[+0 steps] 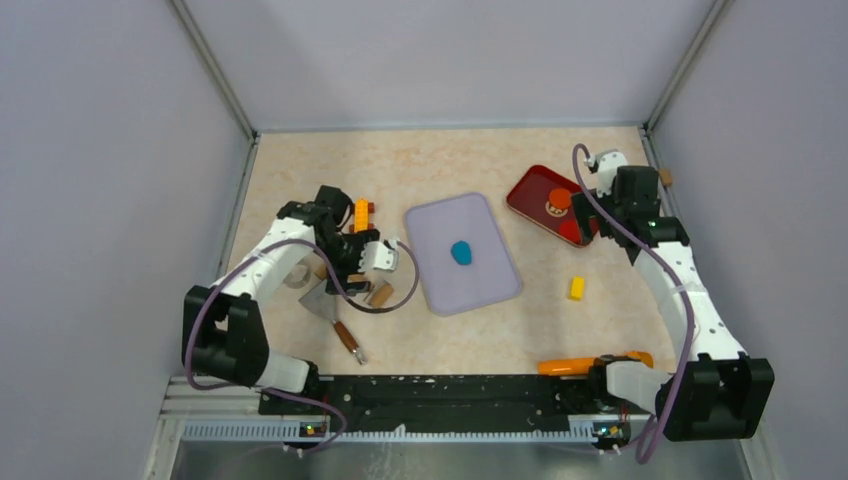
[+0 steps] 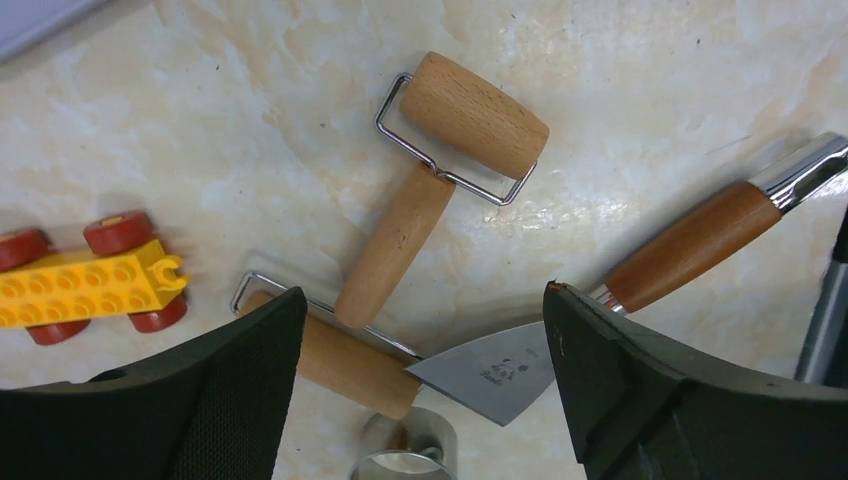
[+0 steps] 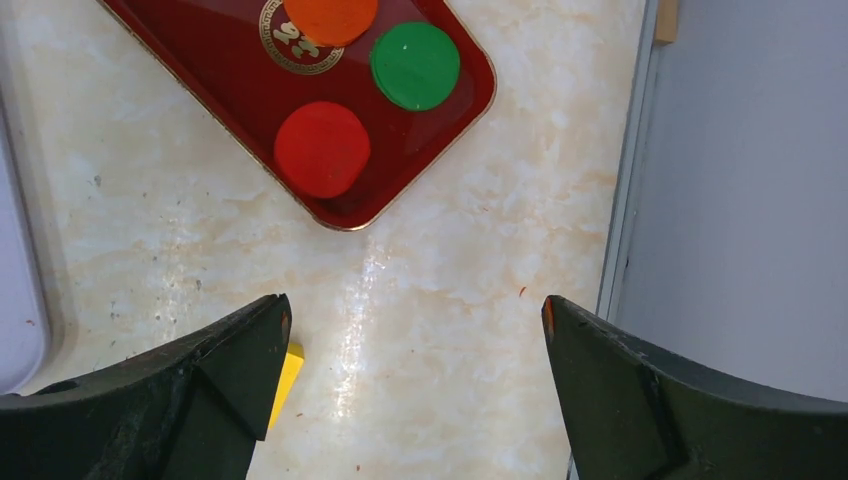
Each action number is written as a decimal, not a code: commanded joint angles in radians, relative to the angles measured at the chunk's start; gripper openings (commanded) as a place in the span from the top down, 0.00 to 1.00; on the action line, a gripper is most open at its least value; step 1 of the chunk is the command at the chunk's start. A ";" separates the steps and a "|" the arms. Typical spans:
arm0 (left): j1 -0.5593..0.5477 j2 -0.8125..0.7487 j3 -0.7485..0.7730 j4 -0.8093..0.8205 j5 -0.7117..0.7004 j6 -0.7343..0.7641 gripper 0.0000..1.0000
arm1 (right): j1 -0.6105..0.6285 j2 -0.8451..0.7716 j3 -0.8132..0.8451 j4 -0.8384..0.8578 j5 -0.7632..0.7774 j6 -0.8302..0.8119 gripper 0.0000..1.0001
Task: Roll out the dumpling wrappers from the dough
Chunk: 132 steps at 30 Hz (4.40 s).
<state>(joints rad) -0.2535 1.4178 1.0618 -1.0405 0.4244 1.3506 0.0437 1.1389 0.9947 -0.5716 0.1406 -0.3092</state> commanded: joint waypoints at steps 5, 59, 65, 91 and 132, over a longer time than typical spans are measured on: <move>-0.042 0.076 0.025 -0.013 -0.053 0.292 0.13 | -0.015 -0.027 0.069 -0.101 -0.196 -0.026 0.01; -0.214 0.255 0.340 0.542 0.210 -0.778 1.00 | 0.066 0.357 0.332 -0.002 -0.951 0.500 0.18; -0.315 0.270 0.361 0.636 0.193 -0.943 1.00 | 0.141 0.512 0.483 -0.105 -1.027 0.492 0.15; -0.388 0.360 0.374 0.774 0.125 -0.969 0.88 | 0.237 0.661 0.484 -0.035 -1.060 0.561 1.00; -0.386 0.551 0.264 1.169 0.142 -1.104 1.00 | 0.151 0.647 0.478 -0.169 -0.842 0.434 1.00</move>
<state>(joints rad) -0.6548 1.9484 1.3289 0.0044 0.5957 0.3504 0.2108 1.8084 1.4235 -0.6945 -0.7670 0.1711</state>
